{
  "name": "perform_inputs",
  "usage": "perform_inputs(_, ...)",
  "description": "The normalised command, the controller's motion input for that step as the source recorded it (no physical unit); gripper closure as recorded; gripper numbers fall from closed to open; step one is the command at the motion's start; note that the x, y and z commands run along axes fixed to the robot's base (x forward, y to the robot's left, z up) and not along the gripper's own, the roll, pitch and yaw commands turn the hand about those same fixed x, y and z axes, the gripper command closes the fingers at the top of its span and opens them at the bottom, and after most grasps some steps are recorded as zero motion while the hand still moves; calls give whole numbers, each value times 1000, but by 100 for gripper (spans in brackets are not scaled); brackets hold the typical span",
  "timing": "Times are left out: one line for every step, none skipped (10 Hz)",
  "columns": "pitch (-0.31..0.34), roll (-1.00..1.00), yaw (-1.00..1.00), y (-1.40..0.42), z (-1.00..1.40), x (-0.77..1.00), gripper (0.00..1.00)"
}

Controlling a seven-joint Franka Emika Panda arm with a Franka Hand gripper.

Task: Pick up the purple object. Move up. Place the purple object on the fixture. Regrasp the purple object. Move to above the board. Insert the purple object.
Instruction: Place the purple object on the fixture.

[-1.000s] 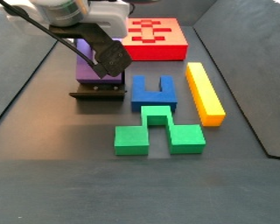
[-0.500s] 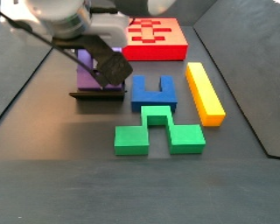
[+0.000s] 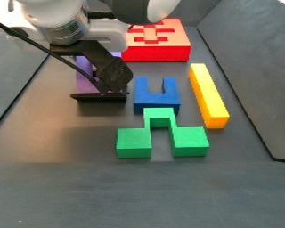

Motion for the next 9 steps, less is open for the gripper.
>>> perform_inputs(54, -537, 0, 186, -29, 97, 100)
perform_inputs(0, -274, 0, 77, 0, 0, 100)
perform_inputs(0, -143, 0, 26, 0, 0, 100)
perform_inputs(0, 0, 0, 0, -49, 0, 100)
perform_inputs(0, 129, -11, -14, -186, 0, 100)
perform_inputs(20, 340, -60, -20, -226, 0, 100)
perform_inputs(20, 200, -46, 0, -197, 3, 100)
perform_inputs(9, 63, -34, 0, -123, 17, 100)
perform_inputs(0, 63, 0, 0, -11, 0, 100)
